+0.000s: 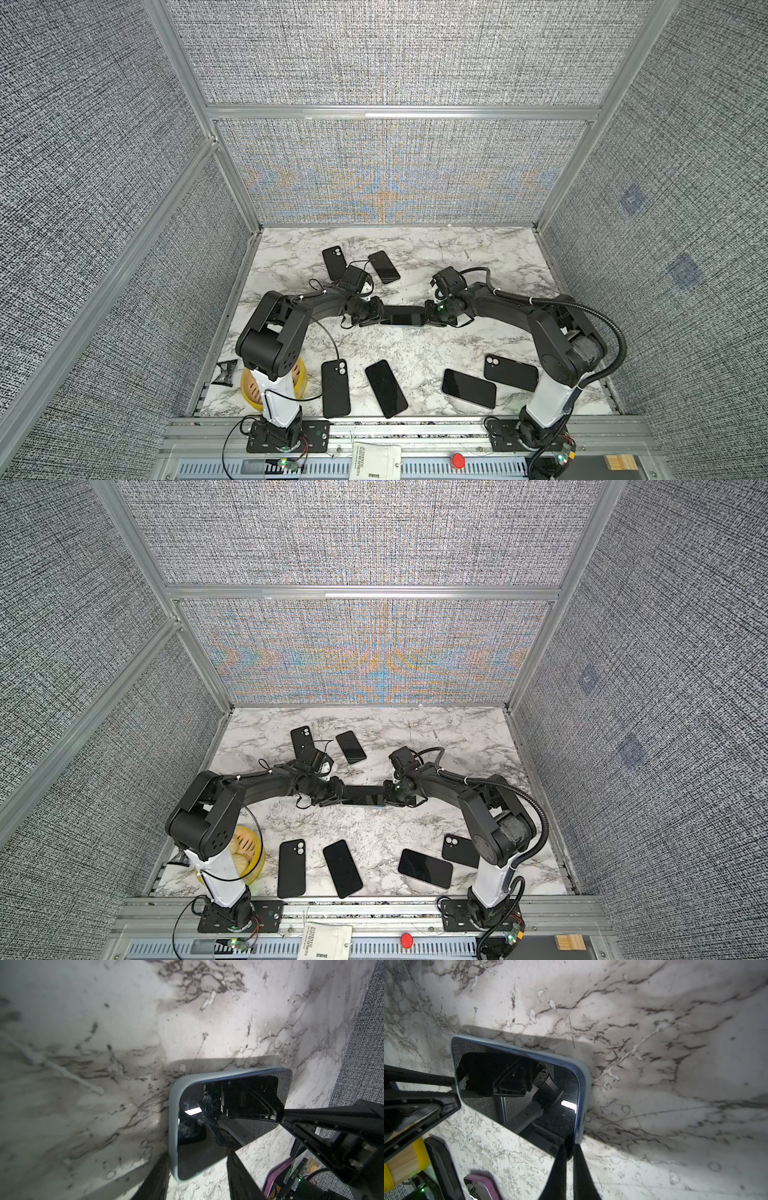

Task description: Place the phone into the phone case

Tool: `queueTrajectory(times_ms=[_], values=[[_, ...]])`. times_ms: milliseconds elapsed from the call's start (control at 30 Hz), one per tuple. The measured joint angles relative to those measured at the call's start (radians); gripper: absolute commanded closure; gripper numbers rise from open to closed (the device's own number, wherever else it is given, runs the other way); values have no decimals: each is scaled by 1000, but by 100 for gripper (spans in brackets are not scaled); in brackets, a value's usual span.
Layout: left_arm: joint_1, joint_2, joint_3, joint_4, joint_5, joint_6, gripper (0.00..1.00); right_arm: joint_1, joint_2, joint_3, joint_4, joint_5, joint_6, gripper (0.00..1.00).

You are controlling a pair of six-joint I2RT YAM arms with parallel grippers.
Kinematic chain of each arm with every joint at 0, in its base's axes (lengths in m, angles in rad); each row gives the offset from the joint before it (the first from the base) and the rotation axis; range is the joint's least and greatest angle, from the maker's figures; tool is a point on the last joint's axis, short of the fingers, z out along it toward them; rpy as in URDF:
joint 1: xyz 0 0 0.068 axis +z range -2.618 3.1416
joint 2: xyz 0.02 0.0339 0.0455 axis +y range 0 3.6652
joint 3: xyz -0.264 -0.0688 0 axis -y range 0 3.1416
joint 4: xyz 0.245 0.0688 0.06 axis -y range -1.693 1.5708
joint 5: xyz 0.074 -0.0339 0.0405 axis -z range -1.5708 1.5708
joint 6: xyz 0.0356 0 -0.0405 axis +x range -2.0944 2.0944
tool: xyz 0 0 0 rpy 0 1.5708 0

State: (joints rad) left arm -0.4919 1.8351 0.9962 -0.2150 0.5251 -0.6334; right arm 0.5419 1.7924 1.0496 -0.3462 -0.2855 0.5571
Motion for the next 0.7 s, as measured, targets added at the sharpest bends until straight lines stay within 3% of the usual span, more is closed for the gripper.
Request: queueTrajectory(times_ms=[700], values=[[0, -5, -13, 18, 0, -12, 53, 3, 4, -29, 35, 1, 20, 92]])
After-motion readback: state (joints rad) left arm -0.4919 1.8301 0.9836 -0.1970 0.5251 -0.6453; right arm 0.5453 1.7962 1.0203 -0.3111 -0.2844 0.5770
